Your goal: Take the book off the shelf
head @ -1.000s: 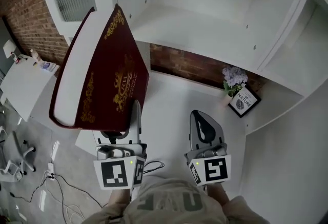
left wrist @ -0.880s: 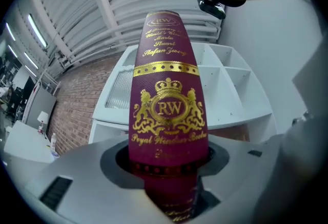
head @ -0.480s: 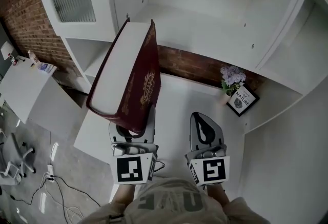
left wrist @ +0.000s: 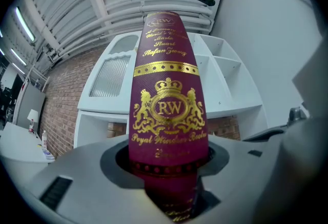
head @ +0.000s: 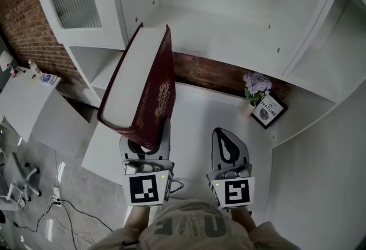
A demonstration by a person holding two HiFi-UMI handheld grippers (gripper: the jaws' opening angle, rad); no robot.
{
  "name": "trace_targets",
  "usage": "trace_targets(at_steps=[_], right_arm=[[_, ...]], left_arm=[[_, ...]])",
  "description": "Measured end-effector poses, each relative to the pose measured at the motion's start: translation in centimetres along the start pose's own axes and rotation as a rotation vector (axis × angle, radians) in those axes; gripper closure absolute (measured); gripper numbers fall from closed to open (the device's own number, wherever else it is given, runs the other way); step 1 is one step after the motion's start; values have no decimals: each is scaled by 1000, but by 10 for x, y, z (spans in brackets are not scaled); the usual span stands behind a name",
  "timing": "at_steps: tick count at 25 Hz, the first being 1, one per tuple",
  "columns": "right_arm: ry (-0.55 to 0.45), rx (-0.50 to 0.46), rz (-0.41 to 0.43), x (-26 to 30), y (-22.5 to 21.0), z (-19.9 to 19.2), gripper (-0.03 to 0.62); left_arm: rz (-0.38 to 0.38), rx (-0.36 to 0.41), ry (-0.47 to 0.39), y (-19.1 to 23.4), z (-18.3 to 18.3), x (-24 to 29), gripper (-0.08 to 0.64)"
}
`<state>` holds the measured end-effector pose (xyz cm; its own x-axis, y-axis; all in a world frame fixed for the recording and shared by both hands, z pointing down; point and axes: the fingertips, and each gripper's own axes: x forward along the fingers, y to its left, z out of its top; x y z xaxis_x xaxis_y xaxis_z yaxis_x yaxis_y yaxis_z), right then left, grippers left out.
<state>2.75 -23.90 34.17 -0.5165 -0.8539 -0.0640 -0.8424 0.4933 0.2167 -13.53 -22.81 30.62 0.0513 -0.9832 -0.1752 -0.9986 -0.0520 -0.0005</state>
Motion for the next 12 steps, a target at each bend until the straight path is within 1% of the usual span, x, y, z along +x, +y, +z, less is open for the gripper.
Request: trace_targets(at_steps=[7, 12], right_arm=[[15, 3, -5, 1, -3, -6, 578], [16, 8, -13, 2, -1, -3, 578]], left_arm=[[-6, -7, 3, -3, -2, 2, 316], [-26, -14, -3, -6, 4, 1, 316]])
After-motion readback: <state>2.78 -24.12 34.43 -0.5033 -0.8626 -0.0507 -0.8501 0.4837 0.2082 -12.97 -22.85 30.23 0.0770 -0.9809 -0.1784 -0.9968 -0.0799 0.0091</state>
